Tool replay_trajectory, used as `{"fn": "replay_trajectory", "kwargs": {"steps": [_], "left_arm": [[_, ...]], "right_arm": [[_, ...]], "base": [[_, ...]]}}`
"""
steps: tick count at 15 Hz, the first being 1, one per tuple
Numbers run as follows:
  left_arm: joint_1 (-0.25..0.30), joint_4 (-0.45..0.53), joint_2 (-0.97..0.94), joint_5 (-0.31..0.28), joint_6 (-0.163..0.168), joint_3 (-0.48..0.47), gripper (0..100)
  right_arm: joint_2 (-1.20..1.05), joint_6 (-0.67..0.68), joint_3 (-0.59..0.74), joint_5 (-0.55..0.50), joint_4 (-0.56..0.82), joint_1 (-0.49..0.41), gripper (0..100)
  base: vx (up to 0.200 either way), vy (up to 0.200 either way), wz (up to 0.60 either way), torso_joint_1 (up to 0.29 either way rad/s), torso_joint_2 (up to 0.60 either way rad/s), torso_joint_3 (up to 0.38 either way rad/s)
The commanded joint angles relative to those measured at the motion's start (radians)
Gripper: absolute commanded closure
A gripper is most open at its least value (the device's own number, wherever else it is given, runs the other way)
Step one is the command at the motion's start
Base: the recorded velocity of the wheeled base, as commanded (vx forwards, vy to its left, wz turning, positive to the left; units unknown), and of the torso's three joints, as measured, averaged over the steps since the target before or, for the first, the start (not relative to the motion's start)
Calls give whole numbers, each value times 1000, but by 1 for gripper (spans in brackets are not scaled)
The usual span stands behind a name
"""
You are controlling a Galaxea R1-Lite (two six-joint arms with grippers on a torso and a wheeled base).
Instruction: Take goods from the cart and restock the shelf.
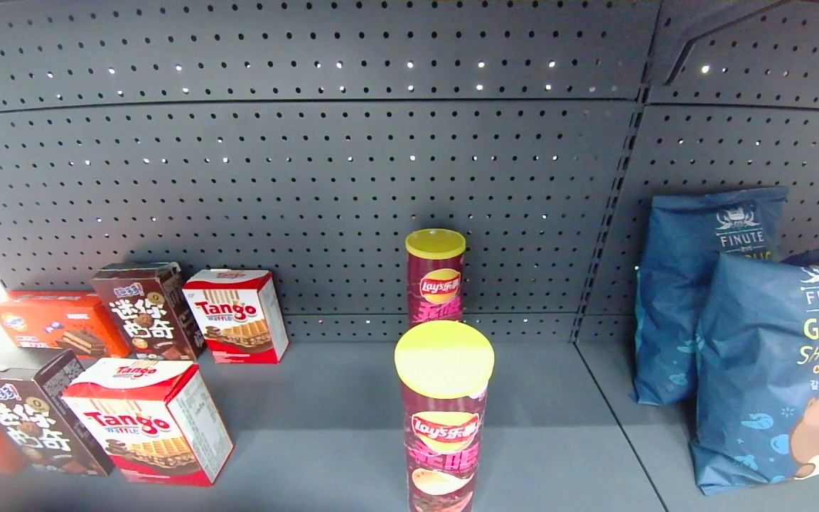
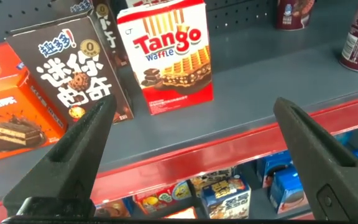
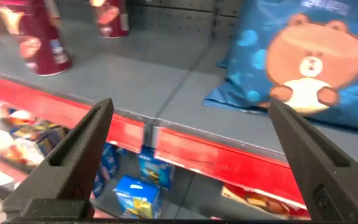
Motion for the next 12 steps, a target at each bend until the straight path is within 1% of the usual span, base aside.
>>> {"fn": "replay_trajectory", "kwargs": {"steps": [1,2,3,4,5,7,9,10,11,12], "left_arm": [[0,0,2,0,0,1,0],[0,0,2,2,0,-5,0],[0,0,2,2,0,-5,0],[0,0,2,2,0,-5,0],[0,0,2,0,0,-3,0],[0,0,2,-6,0,4,0],[0,0,2,-43,0,11,0],[0,0,2,-50,2,12,0],[0,0,2,-84,5,14,0],[0,0,2,-139,14,30,0]], "right_arm": [[88,0,-1,-2,5,-68,0],[117,0,-1,-2,3,-203,0],[126,-2,1,-2,3,-308,0],[66,0,1,-2,-4,-338,0],[-3,-3,1,-4,-7,-303,0],[-3,0,1,-5,-7,-309,0],[-3,0,1,-4,-6,-311,0],[-3,0,1,-4,-6,-311,0],[-3,0,1,-4,-6,-311,0],[-3,0,1,-4,-6,-311,0]], "base": [[0,0,0,0,0,0],[0,0,0,0,0,0],[0,0,0,0,0,0],[0,0,0,0,0,0],[0,0,0,0,0,0],[0,0,0,0,0,0],[0,0,0,0,0,0],[0,0,0,0,0,0],[0,0,0,0,0,0],[0,0,0,0,0,0]]}}
